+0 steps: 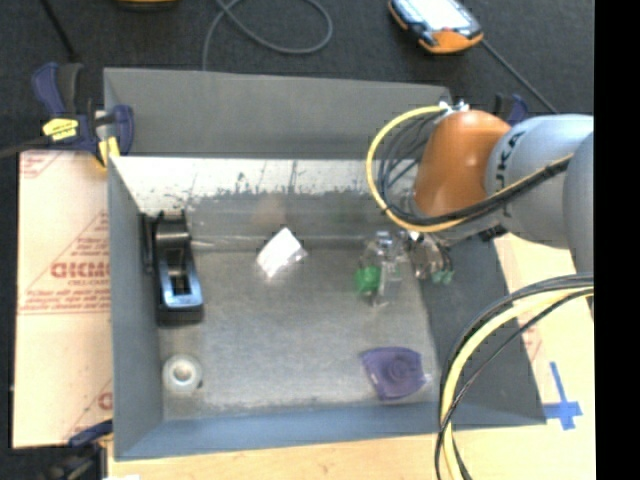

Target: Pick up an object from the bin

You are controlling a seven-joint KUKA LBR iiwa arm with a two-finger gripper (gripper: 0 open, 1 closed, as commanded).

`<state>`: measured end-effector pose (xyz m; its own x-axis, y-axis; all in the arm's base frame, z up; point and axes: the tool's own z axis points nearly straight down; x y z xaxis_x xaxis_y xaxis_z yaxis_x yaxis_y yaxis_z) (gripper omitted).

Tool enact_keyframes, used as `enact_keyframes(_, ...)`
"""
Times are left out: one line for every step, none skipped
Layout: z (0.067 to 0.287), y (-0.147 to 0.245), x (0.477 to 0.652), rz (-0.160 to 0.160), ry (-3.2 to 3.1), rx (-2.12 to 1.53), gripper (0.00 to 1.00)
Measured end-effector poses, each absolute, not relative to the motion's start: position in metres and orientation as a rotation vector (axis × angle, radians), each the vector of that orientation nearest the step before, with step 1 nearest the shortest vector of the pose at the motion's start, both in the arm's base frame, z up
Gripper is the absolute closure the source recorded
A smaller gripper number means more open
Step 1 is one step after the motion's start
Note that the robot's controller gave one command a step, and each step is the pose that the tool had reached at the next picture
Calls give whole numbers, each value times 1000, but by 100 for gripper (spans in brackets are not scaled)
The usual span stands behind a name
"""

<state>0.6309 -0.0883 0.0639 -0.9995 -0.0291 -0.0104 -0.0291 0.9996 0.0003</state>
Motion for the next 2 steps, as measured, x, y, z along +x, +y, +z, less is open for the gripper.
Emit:
enact_keyframes(77,-88,629,2,3138,-46,100)
enact_keyframes(96,-88,630,1,3139,-46,100)
